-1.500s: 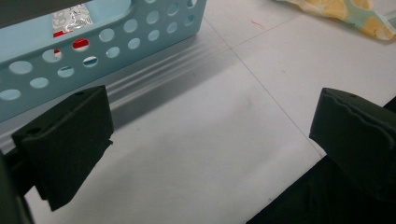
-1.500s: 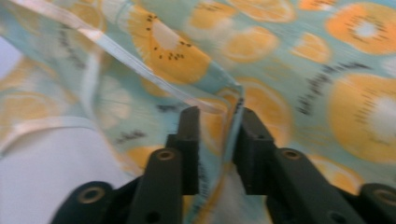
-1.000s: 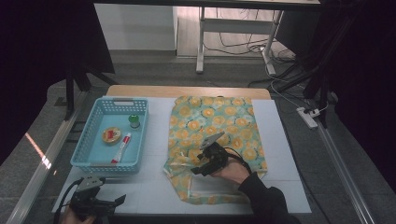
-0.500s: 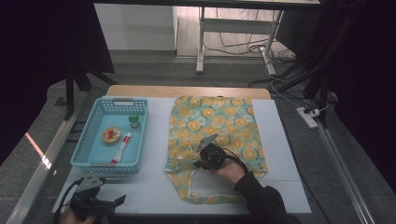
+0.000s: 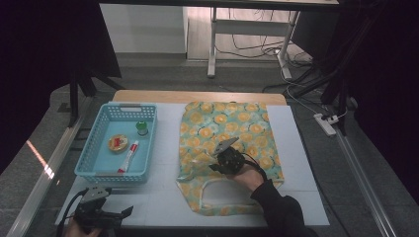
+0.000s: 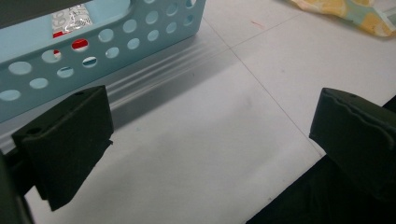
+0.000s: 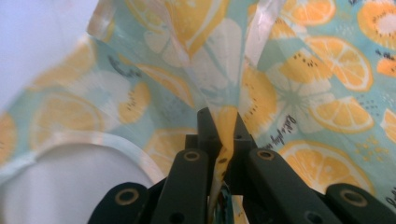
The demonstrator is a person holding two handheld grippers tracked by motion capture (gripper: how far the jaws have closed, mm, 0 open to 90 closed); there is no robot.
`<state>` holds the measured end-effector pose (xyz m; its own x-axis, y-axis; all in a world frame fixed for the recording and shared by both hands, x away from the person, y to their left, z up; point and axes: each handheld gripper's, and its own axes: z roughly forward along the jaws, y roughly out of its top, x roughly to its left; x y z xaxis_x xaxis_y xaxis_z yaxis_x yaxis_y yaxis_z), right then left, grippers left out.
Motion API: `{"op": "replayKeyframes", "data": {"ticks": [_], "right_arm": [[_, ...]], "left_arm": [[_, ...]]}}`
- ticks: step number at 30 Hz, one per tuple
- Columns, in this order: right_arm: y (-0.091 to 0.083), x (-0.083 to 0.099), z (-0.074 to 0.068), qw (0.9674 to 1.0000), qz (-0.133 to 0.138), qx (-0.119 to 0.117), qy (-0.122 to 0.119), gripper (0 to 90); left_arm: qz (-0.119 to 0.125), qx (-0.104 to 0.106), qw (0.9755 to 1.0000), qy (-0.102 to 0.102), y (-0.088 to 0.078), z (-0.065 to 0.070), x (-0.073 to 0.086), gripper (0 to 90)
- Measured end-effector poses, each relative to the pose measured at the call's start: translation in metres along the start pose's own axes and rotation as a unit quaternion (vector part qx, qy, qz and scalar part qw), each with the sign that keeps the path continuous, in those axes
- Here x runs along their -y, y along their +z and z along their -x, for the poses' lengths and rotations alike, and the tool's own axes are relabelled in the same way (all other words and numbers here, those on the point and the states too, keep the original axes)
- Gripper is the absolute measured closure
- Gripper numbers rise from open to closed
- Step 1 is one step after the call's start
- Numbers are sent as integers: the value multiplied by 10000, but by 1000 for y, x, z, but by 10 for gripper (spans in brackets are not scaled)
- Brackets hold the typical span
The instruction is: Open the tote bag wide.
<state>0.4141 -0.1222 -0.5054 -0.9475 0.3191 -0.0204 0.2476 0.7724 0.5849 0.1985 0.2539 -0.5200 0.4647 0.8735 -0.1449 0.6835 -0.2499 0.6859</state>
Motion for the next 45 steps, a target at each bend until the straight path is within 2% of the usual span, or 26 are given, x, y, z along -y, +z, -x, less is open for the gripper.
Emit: {"op": "replayKeyframes", "data": {"ticks": [1,2,4,5,6,8,9,11,12,14,15,16,17,20,21,23,26,28,30,31,35,40,41,45], "right_arm": [[3,3,1,9999,-143,30,-57,802],[5,6,0,9997,-194,114,-114,771],[5,8,-1,9995,-234,130,-169,750],[2,11,0,9997,-216,24,-71,668],[2,11,0,9997,-216,24,-71,668],[0,14,0,9997,-205,54,-91,596],[-3,20,3,9997,-196,142,-29,540],[-5,22,4,9995,-210,219,2,505],[-9,27,8,9990,-222,399,14,444],[-9,28,9,9987,-227,455,41,427],[-9,32,15,9990,-159,322,249,442],[-9,33,15,9991,-118,300,263,485],[-9,33,15,9991,-118,300,263,485],[-10,31,13,9998,-125,146,42,767],[-10,30,12,9998,-155,81,-27,894],[-10,29,12,9998,-186,66,-10,898],[-11,28,16,9996,-185,-42,221,900],[-12,27,17,9995,-158,-41,253,900],[-17,24,20,9994,-47,-97,342,900],[-24,20,23,9991,120,-139,388,900],[-34,8,28,9987,211,-56,456,900],[-45,-7,31,9988,294,15,392,900],[-50,-15,33,9984,356,39,442,900],[-57,-25,37,9977,467,42,488,900]], "left_arm": [[3,0,10000,-1,0,0,0,0],[5,-2,10000,-2,0,0,0,0],[5,3,10000,-4,0,0,0,0],[3,2,10000,-5,0,0,0,0],[2,-3,10000,-1,0,0,0,0],[2,0,10000,2,0,0,0,0],[0,0,10000,4,0,0,0,0],[0,-1,10000,2,0,0,0,0],[1,-1,10000,1,0,0,0,0],[-8,-2,10000,4,0,0,0,0],[-11,-3,10000,5,0,0,0,0],[-13,-6,10000,9,0,0,0,0],[-5,-9,10000,10,0,0,0,0],[-6,-8,10000,3,0,0,0,0],[-6,-9,10000,6,0,0,0,0],[-6,-9,10000,10,0,0,0,0],[-2,-3,10000,3,0,0,0,0],[-1,1,10000,-6,0,0,0,0],[-5,1,10000,-15,0,0,0,0],[-3,4,10000,-18,0,0,0,0],[8,4,10000,-32,0,0,0,0],[6,3,10000,-33,0,0,0,0],[7,5,10000,-31,0,0,0,0],[12,7,10000,-32,0,0,0,0]]}}
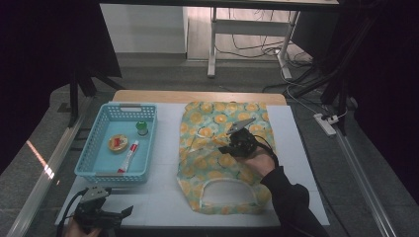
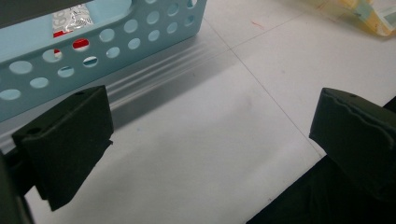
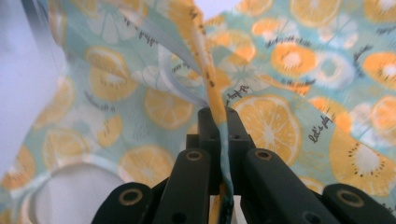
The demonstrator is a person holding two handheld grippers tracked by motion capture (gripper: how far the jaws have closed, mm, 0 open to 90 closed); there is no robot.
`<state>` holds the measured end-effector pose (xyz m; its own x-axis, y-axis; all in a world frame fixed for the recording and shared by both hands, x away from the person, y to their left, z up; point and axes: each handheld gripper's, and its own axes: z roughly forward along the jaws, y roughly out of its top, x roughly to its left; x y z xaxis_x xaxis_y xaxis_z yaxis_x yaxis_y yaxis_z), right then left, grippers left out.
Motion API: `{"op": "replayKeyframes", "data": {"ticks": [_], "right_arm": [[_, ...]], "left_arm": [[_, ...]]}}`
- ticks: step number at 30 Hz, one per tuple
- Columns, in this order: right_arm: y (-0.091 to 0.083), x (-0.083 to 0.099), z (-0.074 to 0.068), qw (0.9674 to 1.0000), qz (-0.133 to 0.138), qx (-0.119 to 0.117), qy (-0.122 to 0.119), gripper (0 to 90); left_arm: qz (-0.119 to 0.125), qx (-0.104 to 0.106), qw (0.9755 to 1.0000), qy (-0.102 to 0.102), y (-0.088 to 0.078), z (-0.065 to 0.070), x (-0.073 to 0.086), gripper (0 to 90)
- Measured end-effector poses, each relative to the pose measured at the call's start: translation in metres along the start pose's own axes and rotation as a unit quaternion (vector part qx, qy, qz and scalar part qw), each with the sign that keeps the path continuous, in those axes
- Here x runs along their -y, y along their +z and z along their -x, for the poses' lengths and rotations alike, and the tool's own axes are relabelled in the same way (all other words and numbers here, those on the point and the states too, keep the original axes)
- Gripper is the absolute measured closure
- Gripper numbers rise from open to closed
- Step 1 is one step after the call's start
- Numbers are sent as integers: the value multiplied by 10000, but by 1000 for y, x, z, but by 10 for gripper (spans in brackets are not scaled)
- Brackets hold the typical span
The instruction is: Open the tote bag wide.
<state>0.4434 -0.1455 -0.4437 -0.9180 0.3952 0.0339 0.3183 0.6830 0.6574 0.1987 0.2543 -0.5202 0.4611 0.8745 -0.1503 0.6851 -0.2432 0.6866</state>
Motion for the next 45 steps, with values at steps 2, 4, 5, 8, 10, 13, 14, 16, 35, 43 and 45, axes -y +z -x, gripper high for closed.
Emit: {"op": "replayKeyframes", "data": {"ticks": [2,4,5,8,10,13,14,16,35,43,45], "right_arm": [[-4,-6,2,10000,81,-9,-23,900],[-8,-13,2,9999,118,26,-80,900],[-10,-15,3,9998,145,37,-110,900],[-18,-26,3,9993,260,72,-275,900],[-23,-33,4,9990,290,142,-318,900],[-29,-43,7,9986,359,240,-307,900],[-31,-46,8,9985,375,268,-286,900],[-35,-52,10,9982,392,343,-291,900],[-53,-99,16,9970,444,541,-345,900],[-54,-107,21,9964,462,628,-342,900],[-55,-109,21,9963,465,633,-343,900]], "left_arm": [[6,5,10000,-2,0,0,0,0],[5,5,10000,-6,0,0,0,0],[7,9,10000,-4,0,0,0,0],[6,5,10000,-2,0,0,0,0],[6,4,10000,-1,0,0,0,0],[11,10,10000,-4,0,0,0,0],[13,11,10000,-5,0,0,0,0],[16,15,10000,-4,0,0,0,0],[28,30,10000,-27,-1,-1,0,0],[40,34,10000,-44,-1,-1,0,0],[36,39,10000,-50,-1,-2,0,0]]}}
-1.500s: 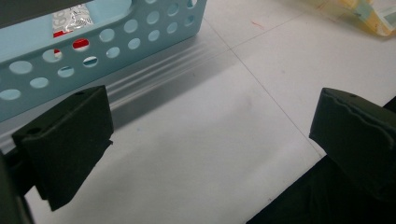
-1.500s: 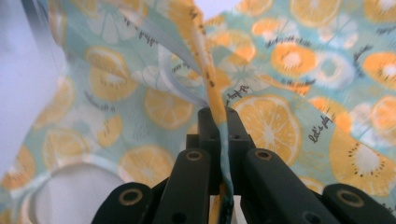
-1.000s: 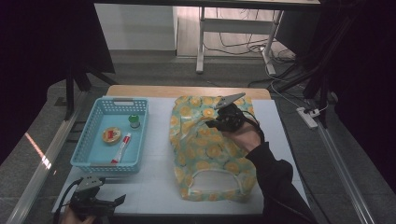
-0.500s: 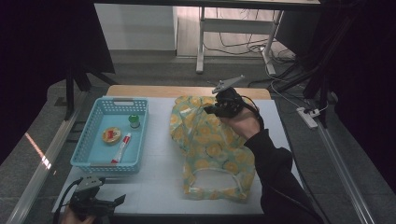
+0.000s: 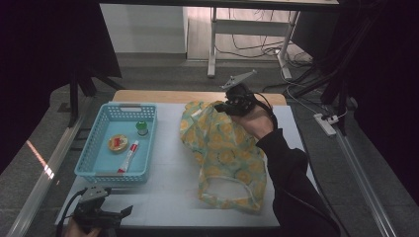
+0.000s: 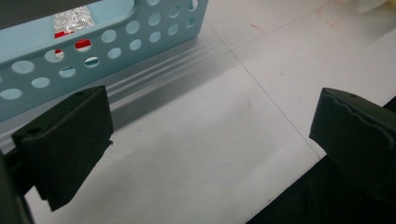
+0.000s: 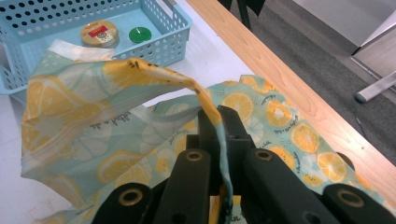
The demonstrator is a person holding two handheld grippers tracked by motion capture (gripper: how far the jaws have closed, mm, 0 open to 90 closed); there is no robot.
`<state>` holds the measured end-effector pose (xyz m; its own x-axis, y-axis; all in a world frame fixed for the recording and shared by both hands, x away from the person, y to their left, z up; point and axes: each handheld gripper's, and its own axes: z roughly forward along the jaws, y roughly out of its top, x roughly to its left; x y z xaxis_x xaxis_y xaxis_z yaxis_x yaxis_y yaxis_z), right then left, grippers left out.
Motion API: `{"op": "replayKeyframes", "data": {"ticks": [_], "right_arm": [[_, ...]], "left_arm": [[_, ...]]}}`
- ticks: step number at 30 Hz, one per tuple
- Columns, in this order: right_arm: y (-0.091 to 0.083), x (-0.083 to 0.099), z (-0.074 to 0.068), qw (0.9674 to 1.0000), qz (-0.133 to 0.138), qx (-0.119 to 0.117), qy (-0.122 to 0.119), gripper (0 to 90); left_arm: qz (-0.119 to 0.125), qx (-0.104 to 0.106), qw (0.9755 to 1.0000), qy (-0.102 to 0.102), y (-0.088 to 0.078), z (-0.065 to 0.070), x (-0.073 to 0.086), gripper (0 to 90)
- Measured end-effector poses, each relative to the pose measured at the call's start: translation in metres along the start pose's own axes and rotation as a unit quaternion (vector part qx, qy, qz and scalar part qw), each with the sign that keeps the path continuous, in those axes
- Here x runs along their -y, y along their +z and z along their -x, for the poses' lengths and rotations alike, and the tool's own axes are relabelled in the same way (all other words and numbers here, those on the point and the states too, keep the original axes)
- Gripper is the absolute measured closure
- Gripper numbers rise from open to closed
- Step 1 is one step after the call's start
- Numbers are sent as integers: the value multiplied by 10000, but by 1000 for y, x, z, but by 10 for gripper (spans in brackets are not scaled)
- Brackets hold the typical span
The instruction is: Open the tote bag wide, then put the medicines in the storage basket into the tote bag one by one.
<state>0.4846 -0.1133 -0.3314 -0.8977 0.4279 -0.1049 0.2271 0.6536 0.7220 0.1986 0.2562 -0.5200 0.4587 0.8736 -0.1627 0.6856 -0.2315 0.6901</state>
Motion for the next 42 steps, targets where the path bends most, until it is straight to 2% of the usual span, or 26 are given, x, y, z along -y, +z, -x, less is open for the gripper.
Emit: {"op": "replayKeyframes", "data": {"ticks": [15,21,29,35,40,42], "right_arm": [[2,-2,-2,10000,30,-50,-67,900],[4,2,0,9999,47,-109,-16,900],[5,3,-1,9998,58,-183,-107,900],[8,5,-1,9997,70,-201,-69,900],[9,7,0,9997,69,-212,-40,900],[9,9,1,9997,80,-220,-32,900]], "left_arm": [[18,3,10000,-20,0,0,0,0],[57,49,9999,-67,-1,-2,0,0],[155,181,9996,-128,-3,-4,1,0],[160,262,9995,-72,-4,-7,1,0],[270,354,9990,-5,-7,-10,-1,0],[298,331,9990,0,-8,-10,-2,0]]}}
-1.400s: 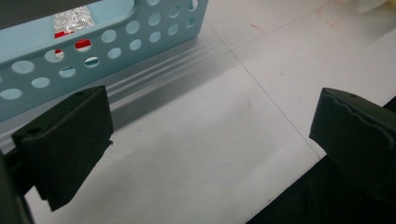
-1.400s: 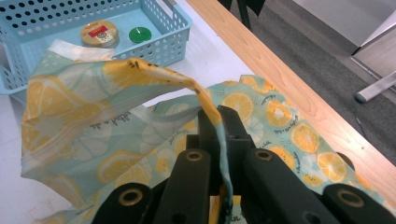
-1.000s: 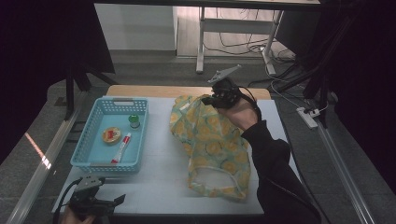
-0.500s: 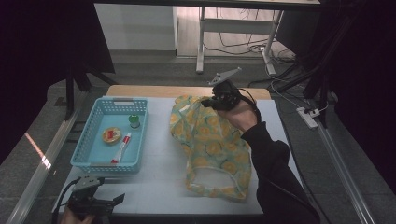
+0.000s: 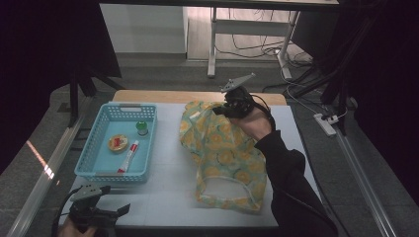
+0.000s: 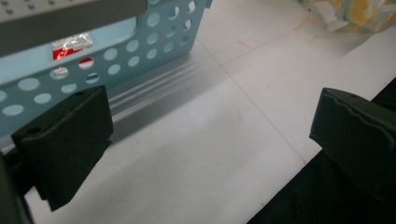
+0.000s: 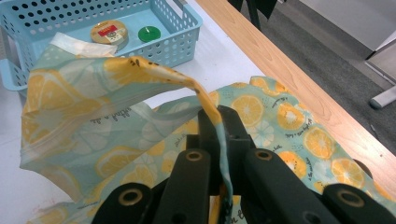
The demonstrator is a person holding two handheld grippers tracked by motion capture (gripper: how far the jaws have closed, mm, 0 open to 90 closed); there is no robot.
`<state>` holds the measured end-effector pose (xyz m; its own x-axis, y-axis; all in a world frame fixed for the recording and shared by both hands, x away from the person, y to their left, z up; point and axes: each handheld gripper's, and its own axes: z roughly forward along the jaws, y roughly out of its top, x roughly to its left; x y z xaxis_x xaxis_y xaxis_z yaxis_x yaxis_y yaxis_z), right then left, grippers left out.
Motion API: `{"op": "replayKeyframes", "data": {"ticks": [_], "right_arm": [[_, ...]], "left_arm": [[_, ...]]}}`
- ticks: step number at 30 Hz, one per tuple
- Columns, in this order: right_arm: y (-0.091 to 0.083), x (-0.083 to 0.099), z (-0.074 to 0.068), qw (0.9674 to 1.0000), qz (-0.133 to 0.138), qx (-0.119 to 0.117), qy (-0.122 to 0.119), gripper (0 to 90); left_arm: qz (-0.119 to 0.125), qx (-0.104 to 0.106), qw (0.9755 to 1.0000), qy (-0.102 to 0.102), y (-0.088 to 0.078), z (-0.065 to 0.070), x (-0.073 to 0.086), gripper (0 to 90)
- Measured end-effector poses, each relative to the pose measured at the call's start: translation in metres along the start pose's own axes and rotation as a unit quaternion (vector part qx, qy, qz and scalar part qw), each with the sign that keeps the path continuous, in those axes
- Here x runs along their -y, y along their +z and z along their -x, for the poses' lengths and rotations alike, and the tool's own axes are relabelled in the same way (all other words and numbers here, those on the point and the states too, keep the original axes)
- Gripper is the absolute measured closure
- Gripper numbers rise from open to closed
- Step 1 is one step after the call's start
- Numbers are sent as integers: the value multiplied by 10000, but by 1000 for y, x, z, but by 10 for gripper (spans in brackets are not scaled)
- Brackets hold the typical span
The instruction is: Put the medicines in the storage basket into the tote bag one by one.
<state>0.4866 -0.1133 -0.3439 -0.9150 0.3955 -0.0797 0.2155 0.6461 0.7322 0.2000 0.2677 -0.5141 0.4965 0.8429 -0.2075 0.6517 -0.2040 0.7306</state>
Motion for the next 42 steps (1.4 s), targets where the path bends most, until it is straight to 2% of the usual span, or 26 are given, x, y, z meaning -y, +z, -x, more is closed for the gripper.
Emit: {"op": "replayKeyframes", "data": {"ticks": [4,8,11,15,18,21,28,33,37,42], "right_arm": [[0,1,1,10000,15,-6,4,900],[0,2,1,10000,32,-3,14,900],[0,2,1,10000,18,-7,24,900],[1,2,1,10000,19,-8,26,900],[1,2,0,10000,20,-8,21,900],[1,3,1,10000,29,-10,22,900],[0,5,3,10000,38,-16,60,900],[-1,6,4,10000,67,-32,63,900],[-1,6,4,10000,73,-40,53,900],[0,8,4,10000,65,-42,60,900]], "left_arm": [[19,-76,10000,32,-2,2,-4,0],[62,-54,9999,-74,-4,2,-7,0],[72,-227,9997,-41,-5,3,-10,0],[91,-327,9994,-21,-9,3,-16,0],[107,-351,9993,69,-11,3,-21,0],[176,-339,9992,126,-14,0,-27,0],[280,-191,9994,37,-13,-10,-38,0],[292,-273,9992,55,-10,-15,-48,0],[351,-289,9990,-22,-10,-21,-55,0],[298,-364,9989,-66,-6,-28,-63,0]]}}
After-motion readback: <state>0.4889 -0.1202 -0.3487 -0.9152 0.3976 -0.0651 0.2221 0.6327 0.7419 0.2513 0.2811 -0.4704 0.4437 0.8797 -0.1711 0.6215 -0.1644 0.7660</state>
